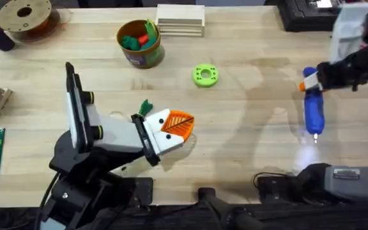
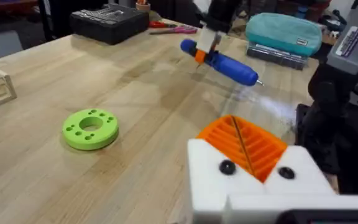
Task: Pick up the gripper from the table and insert it into the empty holder that is missing its gripper. Then pick up a screw, insert it into the mounting hole, and use the screwdriver to tighten it. Finally, clean up the table by picking up the vegetable and placing it into the bucket.
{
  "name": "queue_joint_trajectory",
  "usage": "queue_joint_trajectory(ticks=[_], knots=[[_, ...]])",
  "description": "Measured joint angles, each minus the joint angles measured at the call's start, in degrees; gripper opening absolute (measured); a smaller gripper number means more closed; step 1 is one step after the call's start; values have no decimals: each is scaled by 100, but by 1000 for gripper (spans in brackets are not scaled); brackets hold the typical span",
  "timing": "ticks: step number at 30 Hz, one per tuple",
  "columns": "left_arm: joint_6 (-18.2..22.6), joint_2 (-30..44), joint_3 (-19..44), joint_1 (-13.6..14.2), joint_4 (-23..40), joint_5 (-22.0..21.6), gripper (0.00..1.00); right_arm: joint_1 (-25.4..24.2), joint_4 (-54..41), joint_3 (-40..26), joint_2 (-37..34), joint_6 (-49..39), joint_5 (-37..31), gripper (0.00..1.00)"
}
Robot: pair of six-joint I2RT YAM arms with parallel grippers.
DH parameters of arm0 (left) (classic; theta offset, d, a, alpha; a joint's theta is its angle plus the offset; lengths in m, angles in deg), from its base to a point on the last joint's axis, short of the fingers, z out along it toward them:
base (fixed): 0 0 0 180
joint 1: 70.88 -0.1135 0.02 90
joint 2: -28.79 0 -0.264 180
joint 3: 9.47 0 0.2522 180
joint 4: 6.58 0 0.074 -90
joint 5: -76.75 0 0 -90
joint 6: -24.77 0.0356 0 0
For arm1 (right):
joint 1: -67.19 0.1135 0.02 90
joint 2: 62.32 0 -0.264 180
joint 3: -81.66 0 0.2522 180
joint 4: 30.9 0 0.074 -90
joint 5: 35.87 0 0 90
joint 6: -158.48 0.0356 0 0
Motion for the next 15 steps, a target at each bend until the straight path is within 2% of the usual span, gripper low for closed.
queue_joint_trajectory(ticks=[7, 11, 15], knots=[[0, 0, 0, 0, 17, 0, 6, 0, 436, -4, 1657, 108, 246, 30], [0, 0, 0, 0, 18, 0, 6, 0, 771, -7, 2629, 348, 732, 30], [0, 0, 0, 0, 19, 0, 6, 50, 1105, 29, 3273, 684, 1422, 30]])
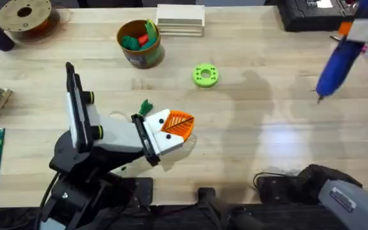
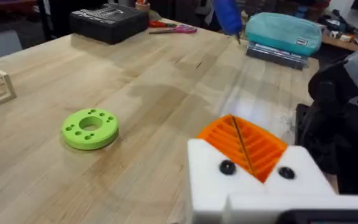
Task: Pick up the gripper from the table and insert it into the empty holder that is missing its gripper. Then pick up a screw, insert it into the mounting hole, and use the screwdriver to tighten it. Finally, clean up the table by picking up the vegetable and placing it into the bucket.
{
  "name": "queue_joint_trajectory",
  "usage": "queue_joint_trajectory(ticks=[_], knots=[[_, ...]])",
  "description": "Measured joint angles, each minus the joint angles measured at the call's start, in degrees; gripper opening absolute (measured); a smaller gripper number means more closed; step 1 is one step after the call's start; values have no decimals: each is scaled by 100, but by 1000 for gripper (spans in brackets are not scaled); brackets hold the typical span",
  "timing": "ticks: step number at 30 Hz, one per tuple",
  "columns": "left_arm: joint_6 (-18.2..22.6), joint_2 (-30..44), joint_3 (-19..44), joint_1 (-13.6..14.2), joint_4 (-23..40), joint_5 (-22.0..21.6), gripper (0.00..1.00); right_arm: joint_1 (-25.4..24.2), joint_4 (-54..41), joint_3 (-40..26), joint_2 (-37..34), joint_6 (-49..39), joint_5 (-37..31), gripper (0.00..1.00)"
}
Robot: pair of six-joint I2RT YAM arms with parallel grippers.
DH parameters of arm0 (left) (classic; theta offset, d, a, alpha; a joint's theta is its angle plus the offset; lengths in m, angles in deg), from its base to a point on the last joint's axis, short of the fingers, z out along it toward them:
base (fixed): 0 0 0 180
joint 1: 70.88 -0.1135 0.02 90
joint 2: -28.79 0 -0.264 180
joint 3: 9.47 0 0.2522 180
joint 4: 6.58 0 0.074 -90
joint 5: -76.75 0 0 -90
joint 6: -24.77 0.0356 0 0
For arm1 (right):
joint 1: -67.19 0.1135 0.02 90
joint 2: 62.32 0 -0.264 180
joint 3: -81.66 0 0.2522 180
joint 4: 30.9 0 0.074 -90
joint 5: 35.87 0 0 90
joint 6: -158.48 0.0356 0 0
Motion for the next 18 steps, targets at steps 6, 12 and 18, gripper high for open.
queue_joint_trajectory(ticks=[6, 12, 18], knots=[[0, 0, 0, 0, 1, 0, 6, 526, 1332, 612, 721, 548, 1025, 30], [0, 0, 0, 0, 1, 0, 6, 1752, 3804, 1582, 983, 1666, 1544, 30], [0, 0, 0, 0, 1, 0, 6, 3446, 5607, 1837, 687, 2174, 1775, 30]])
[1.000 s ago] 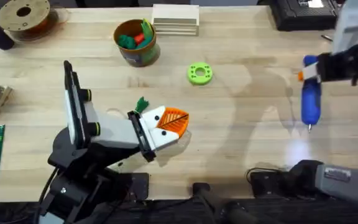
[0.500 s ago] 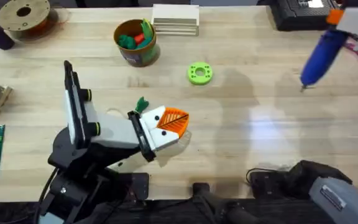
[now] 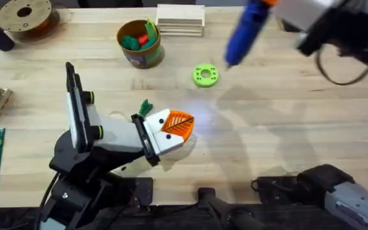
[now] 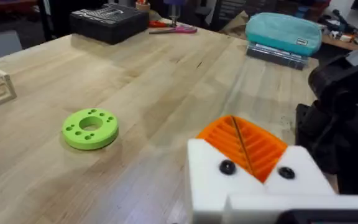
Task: Pick up the gripper from the table and insert it into the empty holder that is missing its gripper. Then pick up a screw, insert it into the mounting hole, and use the screwdriver to tighten it. Finally, clean up the table by picking up the vegetable and placing it into the bucket.
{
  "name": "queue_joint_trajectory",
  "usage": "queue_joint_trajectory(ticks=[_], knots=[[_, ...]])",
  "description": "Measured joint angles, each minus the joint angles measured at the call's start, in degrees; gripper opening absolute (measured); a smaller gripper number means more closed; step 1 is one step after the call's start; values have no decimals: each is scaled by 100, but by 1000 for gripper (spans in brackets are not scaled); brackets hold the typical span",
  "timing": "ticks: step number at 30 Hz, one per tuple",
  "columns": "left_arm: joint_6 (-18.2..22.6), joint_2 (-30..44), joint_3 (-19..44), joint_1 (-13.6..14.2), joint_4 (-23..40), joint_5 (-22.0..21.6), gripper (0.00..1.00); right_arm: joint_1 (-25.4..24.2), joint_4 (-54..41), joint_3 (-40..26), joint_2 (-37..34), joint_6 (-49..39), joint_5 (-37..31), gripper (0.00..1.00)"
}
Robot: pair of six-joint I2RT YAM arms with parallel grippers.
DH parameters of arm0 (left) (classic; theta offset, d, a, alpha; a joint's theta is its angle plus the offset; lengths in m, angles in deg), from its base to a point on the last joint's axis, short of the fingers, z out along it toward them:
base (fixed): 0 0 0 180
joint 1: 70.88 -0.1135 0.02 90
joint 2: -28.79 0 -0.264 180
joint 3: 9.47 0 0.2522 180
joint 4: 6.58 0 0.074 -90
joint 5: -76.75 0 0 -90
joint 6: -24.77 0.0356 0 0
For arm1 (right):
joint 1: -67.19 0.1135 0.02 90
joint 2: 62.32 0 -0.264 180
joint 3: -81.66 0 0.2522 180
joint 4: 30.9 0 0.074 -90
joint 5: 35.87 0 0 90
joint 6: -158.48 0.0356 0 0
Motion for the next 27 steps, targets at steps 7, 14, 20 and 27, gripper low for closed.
queue_joint_trajectory(ticks=[7, 14, 20, 27], knots=[[0, 0, 0, 0, 0, 0, 6, 1655, 2100, 11, -905, 136, 93, 30], [0, 0, 0, 0, 0, 0, 6, 2568, 2649, 11, -1622, 194, 150, 30], [0, 0, 0, 0, 0, 0, 6, 2853, 2628, 17, -1806, 211, 154, 30], [0, 0, 0, 0, 0, 0, 6, 2873, 2635, 17, -1804, 422, 152, 30]])
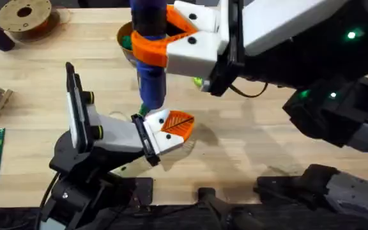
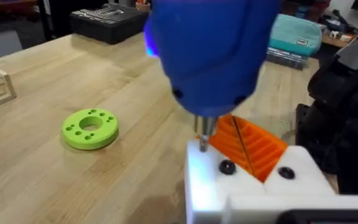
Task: Pick up the gripper from the table and insert it into the empty holder that is missing its gripper. Then pick up a screw, insert it into the mounting hole, and use the screwdriver to tighten it. Finally, clean up the table by picking up the vegetable and placing it into the bucket.
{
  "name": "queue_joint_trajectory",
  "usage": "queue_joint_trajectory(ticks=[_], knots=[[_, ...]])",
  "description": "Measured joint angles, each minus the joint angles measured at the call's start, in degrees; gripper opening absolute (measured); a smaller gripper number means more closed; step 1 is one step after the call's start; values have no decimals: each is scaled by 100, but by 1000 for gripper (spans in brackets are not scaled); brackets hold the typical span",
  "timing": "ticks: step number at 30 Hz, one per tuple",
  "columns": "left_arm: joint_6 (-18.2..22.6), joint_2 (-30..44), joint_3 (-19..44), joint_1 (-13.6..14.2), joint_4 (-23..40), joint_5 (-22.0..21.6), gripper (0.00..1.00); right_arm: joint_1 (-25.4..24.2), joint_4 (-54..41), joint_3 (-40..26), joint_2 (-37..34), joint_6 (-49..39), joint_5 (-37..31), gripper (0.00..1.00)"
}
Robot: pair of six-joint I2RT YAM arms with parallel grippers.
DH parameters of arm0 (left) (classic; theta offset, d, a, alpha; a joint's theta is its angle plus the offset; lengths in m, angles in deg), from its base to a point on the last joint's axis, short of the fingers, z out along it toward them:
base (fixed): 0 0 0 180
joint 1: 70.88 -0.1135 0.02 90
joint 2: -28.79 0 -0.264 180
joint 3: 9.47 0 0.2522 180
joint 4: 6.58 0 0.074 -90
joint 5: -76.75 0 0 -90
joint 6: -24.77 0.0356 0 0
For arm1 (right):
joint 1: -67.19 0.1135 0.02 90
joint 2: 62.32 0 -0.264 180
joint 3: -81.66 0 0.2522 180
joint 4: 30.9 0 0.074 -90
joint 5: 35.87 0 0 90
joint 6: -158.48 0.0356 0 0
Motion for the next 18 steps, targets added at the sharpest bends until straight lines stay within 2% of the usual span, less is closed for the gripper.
queue_joint_trajectory(ticks=[18], knots=[[0, 0, 0, 0, 0, 0, 6, 0, 0, 0, 0, 261, 24, 30]])
